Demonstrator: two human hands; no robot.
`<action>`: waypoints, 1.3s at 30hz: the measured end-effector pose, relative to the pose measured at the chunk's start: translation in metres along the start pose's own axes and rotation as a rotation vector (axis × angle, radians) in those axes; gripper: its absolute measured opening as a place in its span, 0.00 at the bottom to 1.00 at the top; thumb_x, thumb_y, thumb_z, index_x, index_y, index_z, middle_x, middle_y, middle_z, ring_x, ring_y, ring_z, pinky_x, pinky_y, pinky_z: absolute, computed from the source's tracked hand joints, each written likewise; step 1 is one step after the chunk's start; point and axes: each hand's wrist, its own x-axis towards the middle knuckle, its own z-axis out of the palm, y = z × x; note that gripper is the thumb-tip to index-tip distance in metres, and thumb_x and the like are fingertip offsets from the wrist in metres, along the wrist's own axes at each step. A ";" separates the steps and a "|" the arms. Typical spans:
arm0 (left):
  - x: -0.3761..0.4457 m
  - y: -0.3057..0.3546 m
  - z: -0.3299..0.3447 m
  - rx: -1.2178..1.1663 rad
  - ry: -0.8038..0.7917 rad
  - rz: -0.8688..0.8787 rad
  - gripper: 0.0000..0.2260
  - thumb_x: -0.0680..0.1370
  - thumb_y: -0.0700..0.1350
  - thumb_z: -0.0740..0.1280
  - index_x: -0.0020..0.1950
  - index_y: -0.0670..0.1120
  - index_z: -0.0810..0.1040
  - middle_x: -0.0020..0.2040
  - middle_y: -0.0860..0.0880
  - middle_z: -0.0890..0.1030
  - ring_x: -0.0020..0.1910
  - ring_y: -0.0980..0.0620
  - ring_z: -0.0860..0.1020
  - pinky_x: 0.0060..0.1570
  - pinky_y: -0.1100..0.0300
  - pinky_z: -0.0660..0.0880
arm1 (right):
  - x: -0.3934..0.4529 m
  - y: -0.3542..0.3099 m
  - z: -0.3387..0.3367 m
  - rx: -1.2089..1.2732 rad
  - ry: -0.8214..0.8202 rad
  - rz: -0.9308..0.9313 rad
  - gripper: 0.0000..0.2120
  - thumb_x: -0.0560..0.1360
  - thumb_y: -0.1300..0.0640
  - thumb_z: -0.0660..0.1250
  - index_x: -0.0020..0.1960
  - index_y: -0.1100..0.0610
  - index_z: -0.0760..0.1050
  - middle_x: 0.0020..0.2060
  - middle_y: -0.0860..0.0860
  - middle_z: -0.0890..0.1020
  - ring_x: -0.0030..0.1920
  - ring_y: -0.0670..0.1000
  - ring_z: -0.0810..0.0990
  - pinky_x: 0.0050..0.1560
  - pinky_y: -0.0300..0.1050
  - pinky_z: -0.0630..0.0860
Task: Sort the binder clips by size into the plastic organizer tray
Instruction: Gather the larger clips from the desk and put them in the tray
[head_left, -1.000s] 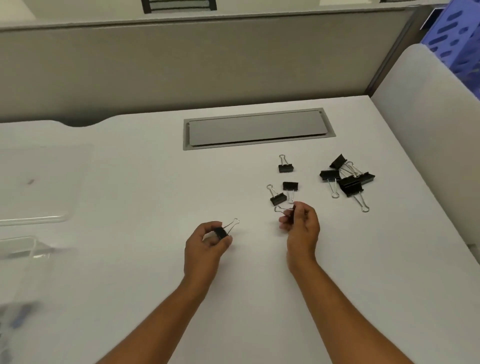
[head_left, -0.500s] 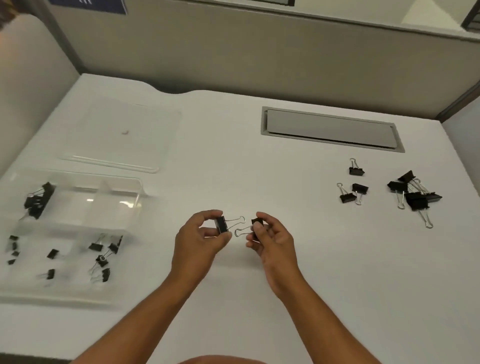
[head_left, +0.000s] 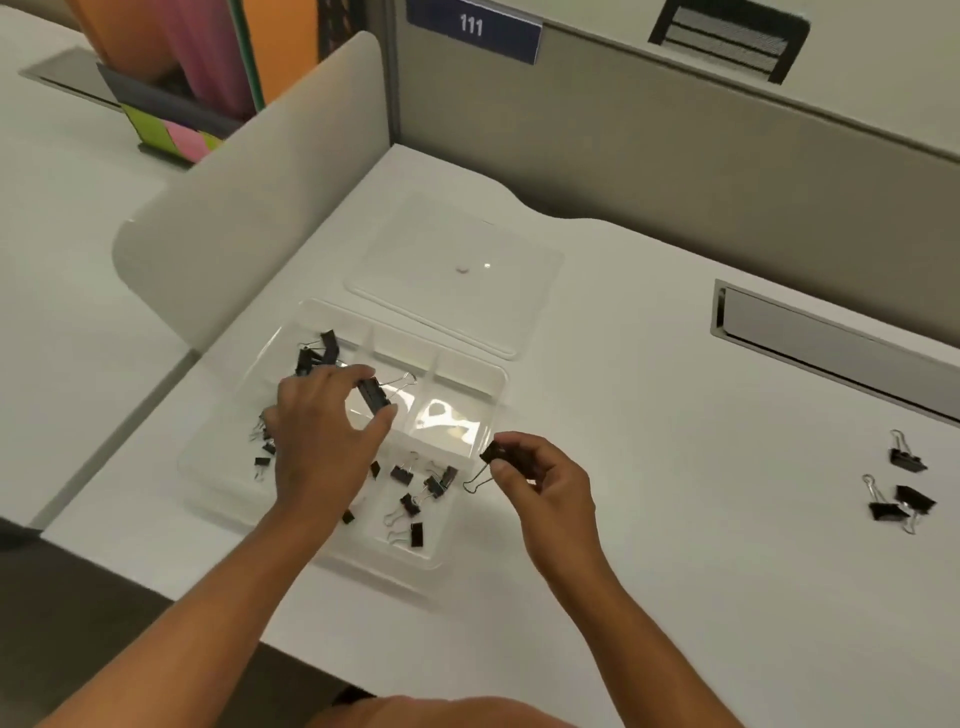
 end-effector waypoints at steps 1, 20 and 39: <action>0.009 -0.008 0.001 0.050 -0.003 0.003 0.15 0.73 0.55 0.78 0.57 0.57 0.80 0.58 0.55 0.82 0.61 0.46 0.72 0.56 0.46 0.65 | 0.002 -0.004 0.007 -0.033 -0.015 -0.015 0.12 0.79 0.63 0.72 0.57 0.48 0.84 0.49 0.42 0.88 0.54 0.42 0.85 0.53 0.34 0.79; 0.003 -0.041 -0.008 0.026 -0.003 0.034 0.12 0.78 0.42 0.73 0.58 0.56 0.83 0.65 0.53 0.76 0.64 0.47 0.72 0.58 0.50 0.60 | 0.118 -0.035 0.109 -0.842 -0.160 -0.343 0.04 0.81 0.53 0.70 0.54 0.49 0.84 0.52 0.42 0.85 0.61 0.49 0.76 0.61 0.46 0.65; -0.057 0.123 0.085 -0.175 -0.140 0.562 0.14 0.77 0.41 0.72 0.63 0.51 0.81 0.68 0.50 0.78 0.70 0.48 0.73 0.66 0.47 0.68 | 0.011 0.031 -0.073 -0.516 0.467 -0.277 0.14 0.79 0.62 0.68 0.61 0.46 0.78 0.58 0.38 0.79 0.63 0.45 0.76 0.65 0.60 0.75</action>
